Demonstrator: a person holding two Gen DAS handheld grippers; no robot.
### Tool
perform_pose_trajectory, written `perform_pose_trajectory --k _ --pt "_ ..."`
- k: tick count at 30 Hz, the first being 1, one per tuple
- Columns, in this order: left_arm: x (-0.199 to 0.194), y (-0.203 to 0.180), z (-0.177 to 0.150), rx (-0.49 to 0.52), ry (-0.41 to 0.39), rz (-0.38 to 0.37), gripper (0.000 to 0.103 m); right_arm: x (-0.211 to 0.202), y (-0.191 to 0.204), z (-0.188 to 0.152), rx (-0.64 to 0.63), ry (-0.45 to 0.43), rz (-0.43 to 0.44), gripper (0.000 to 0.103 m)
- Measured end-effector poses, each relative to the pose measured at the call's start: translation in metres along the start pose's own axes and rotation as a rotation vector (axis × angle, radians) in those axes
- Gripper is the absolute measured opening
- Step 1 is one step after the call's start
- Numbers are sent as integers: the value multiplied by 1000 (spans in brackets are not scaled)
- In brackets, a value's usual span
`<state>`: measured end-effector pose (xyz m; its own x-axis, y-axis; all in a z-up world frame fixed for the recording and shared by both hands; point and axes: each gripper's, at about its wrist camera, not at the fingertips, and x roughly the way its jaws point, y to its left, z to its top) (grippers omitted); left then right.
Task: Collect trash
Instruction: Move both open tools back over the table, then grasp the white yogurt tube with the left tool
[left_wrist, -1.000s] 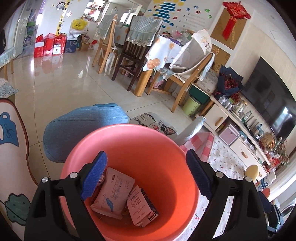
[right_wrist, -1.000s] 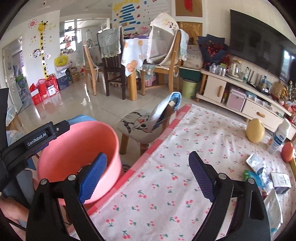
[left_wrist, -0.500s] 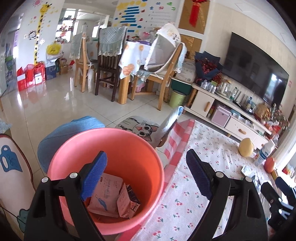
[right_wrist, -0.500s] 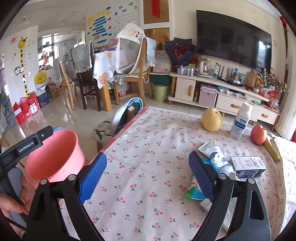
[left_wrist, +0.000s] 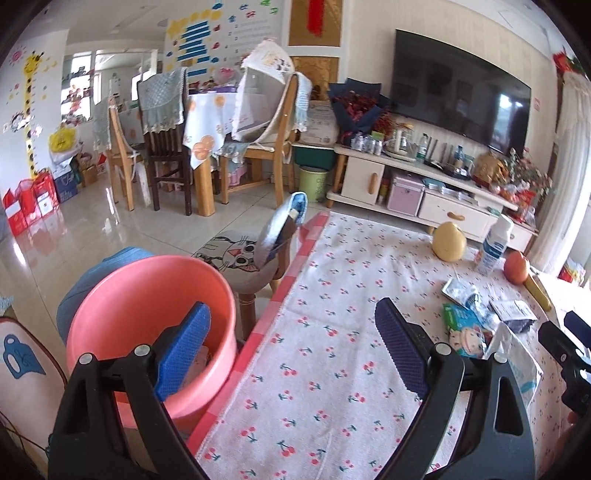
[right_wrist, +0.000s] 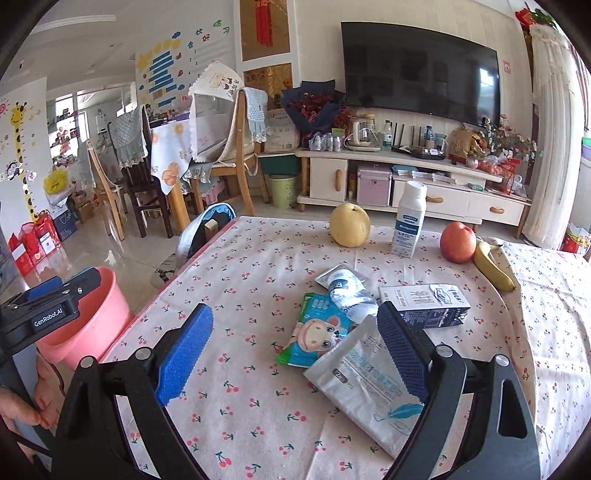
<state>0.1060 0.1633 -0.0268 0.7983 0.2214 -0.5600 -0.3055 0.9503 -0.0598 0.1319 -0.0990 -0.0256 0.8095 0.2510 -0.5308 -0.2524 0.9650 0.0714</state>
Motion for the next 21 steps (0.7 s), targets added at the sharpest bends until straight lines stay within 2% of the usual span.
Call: perform_pose_trajectory --k 9,21 --pt "-4 -47 -8 71 45 -58 91 -6 -41 -9 54 5 -18 94" --pt "-4 -90 -15 103 100 -112 91 3 -90 -20 55 51 -26 94"
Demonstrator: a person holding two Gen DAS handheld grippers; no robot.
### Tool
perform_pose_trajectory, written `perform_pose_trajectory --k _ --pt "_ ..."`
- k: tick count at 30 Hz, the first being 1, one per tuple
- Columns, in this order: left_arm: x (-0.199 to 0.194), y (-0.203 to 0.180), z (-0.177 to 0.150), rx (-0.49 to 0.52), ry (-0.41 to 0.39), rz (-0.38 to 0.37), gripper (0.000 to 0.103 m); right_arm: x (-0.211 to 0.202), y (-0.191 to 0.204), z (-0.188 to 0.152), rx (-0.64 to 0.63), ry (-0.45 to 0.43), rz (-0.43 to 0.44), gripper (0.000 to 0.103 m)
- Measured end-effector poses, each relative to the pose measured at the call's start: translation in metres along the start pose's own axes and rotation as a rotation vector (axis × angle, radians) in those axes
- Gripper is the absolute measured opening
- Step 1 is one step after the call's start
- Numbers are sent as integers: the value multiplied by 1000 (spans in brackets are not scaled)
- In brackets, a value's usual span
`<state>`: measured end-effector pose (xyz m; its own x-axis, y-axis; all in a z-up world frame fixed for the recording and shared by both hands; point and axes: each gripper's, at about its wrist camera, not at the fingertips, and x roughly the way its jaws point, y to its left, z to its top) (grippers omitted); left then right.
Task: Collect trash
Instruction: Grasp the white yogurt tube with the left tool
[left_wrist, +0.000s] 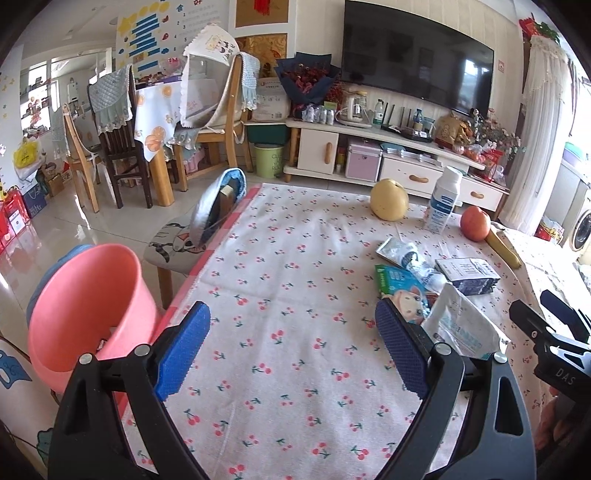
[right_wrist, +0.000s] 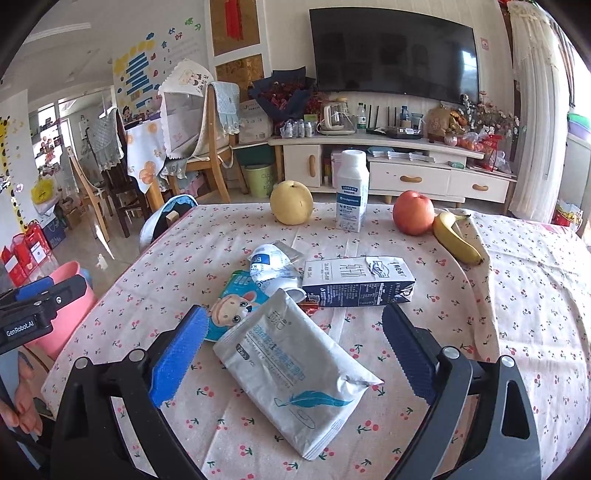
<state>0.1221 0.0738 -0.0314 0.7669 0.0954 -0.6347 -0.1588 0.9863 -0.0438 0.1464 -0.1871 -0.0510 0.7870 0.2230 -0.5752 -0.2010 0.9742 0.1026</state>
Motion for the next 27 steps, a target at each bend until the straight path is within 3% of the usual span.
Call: perform_pose_trajectory --k 6,12,18,23,27 --pt "14 -26 11 -32 43 -125 91 6 -38 -1 78 40 7 94" --pt "63 -70 29 -82 148 -239 91 16 -52 -2 61 89 48 94" --pt "128 -118 38 -54 265 -238 91 35 -49 -6 32 170 122 94" --pt "168 -138 44 -39 317 -223 89 50 -43 -9 3 223 158 94" --pt "188 -143 46 -8 337 -198 69 62 -40 -14 1 276 192 94"
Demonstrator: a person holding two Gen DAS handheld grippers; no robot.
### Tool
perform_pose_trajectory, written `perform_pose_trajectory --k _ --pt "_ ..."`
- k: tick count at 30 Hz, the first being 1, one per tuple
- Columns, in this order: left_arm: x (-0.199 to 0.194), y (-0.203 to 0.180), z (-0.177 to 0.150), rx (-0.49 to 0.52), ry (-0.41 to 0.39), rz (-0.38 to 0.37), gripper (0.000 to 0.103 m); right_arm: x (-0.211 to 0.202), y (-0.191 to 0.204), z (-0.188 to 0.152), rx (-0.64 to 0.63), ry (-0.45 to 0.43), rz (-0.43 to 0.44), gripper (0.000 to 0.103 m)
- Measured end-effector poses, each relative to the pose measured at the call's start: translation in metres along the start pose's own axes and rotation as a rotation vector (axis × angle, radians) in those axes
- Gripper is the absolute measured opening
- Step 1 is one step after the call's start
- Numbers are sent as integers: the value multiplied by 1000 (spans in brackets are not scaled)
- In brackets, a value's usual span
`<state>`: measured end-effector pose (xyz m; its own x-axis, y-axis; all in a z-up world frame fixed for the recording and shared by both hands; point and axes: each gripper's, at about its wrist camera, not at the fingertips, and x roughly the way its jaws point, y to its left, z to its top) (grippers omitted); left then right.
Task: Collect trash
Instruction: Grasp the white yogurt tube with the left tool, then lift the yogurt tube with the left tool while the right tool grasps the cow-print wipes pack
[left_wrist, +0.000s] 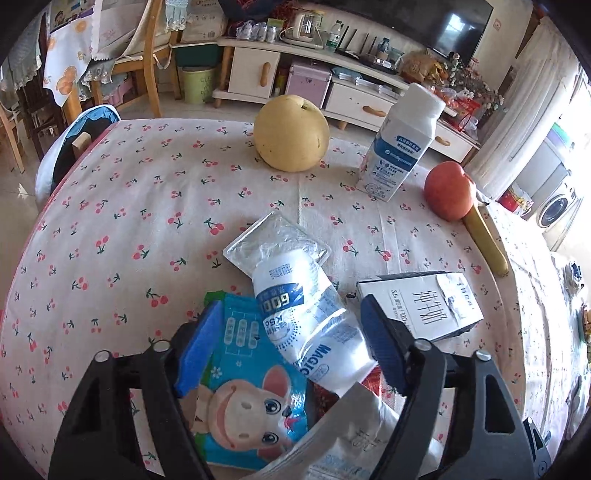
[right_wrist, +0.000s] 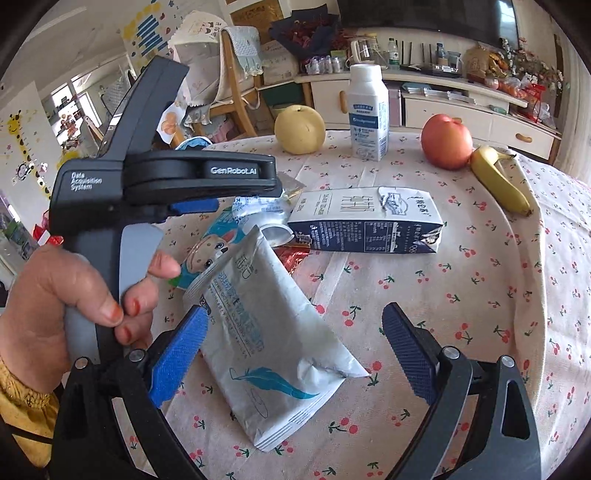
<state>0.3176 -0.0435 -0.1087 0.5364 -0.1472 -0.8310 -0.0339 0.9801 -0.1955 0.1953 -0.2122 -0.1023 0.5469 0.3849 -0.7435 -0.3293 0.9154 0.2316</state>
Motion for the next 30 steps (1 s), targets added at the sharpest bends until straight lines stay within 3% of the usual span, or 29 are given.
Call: perform_pose_trajectory --k 4,7,12,21,25,30 --pt "11 4 -1 -2 11 -22 48 8 1 0 15 24 47 94" --pt "9 4 -2 4 -5 -45 26 11 7 -1 7 36 75 94" --pt "2 8 -2 -3 -29 -61 19 19 21 -4 -52 67 79 94" --pt "-38 36 -11 -46 -98 -88 17 24 43 -15 -181 102 55 95" --pt "-60 58 -24 -83 -123 -103 16 29 53 -24 -267 126 22 95" --pt "-86 87 -48 -141 -152 -112 16 32 64 -32 -331 149 41 96"
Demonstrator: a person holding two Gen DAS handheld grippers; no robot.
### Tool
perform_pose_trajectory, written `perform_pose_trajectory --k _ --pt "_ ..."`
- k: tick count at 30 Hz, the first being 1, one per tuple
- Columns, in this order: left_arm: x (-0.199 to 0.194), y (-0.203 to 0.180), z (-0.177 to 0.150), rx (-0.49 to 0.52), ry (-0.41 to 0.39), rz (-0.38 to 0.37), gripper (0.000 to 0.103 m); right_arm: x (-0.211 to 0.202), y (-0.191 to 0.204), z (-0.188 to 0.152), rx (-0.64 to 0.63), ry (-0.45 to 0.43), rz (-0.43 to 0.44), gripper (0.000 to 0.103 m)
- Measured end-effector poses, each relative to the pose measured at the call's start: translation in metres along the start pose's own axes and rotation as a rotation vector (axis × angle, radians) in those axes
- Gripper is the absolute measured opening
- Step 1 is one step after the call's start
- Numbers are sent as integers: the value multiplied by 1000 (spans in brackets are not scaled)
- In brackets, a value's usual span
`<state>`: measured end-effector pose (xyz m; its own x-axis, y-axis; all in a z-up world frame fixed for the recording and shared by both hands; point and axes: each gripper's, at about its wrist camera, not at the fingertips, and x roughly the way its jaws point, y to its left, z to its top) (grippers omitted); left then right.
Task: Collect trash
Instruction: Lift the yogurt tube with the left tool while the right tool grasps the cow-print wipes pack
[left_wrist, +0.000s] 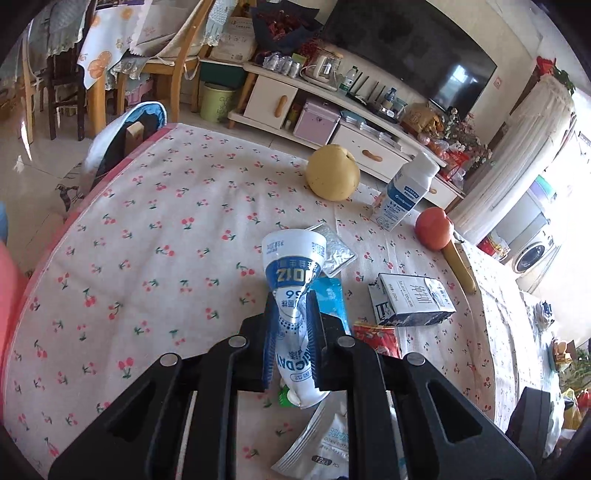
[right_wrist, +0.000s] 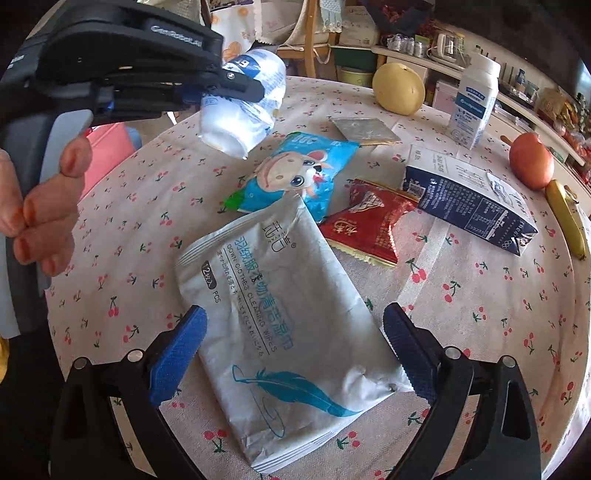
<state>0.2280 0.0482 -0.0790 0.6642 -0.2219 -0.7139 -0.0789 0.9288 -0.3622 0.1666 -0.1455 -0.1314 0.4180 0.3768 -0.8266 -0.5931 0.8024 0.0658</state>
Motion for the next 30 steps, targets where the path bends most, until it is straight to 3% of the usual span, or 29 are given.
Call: perform_pose_trajectory --k 6,11,14,19,26,27,30 --pt "-34 33 -25 -43 -29 1 17 -2 5 -4 -7 -4 22 96" --pt "-46 50 -37 -83 -52 -58 17 -4 1 -6 18 -14 31 96" --pt "-47 51 -39 -71 -61 -74 17 -5 -13 -3 118 -29 57 96" --pt "-51 57 -36 -61 -86 -85 17 -20 -31 7 287 -125 75 96" --pt "-47 73 -33 -58 -84 -73 17 -11 -20 35 335 -161 4 96" --pt "-47 75 -32 -59 -85 -74 17 -7 -16 40 328 -156 -3 95" --pt "-50 84 -28 -64 -101 -68 17 5 -7 54 302 -133 -28 78"
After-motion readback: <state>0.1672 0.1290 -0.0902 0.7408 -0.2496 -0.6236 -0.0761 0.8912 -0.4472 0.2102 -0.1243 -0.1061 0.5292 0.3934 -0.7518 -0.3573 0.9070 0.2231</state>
